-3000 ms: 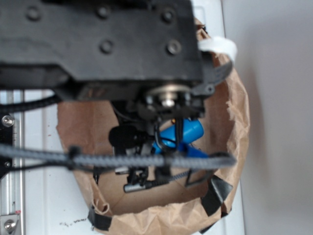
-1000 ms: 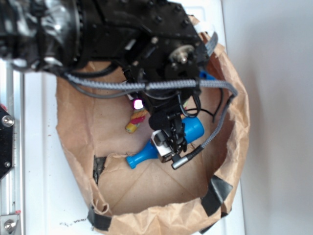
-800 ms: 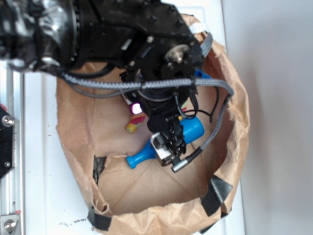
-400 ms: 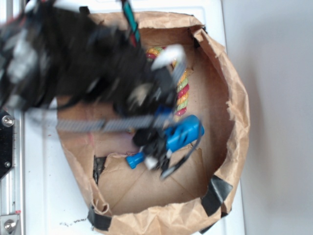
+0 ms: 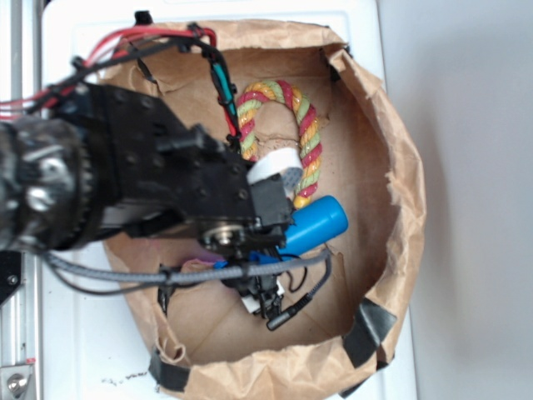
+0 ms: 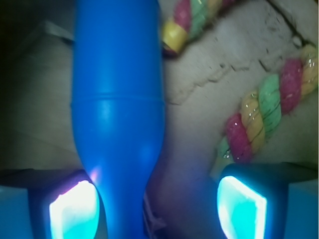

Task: Grab the blue bottle.

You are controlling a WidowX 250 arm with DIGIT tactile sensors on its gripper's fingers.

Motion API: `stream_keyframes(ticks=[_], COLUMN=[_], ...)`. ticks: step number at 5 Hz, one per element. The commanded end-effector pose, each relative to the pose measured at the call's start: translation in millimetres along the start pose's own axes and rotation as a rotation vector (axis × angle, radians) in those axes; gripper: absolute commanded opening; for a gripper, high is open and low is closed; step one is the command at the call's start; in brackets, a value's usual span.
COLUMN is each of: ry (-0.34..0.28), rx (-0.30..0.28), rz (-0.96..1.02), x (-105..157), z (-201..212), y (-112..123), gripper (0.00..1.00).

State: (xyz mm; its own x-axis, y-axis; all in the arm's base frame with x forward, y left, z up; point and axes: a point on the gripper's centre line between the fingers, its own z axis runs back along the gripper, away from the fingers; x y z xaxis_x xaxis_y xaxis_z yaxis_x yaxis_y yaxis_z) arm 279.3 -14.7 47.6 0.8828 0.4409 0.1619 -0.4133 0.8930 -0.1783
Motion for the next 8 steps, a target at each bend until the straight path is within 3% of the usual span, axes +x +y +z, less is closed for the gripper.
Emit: stream_keyframes(ticks=[1, 4, 5, 6, 8], ry=[-0.025, -0.01, 0.005, 0.07, 0.033], rx=[-0.037, 0.039, 0.112, 0.099, 0.023], rz=[-0.007, 0.01, -0.052, 0.019, -0.026], x=[17, 45, 57, 64, 80], z=[18, -11, -10, -6, 24], y=[-8, -28, -22, -13, 5], gripper=[1.0, 1.0, 1.0, 0.0, 0.0])
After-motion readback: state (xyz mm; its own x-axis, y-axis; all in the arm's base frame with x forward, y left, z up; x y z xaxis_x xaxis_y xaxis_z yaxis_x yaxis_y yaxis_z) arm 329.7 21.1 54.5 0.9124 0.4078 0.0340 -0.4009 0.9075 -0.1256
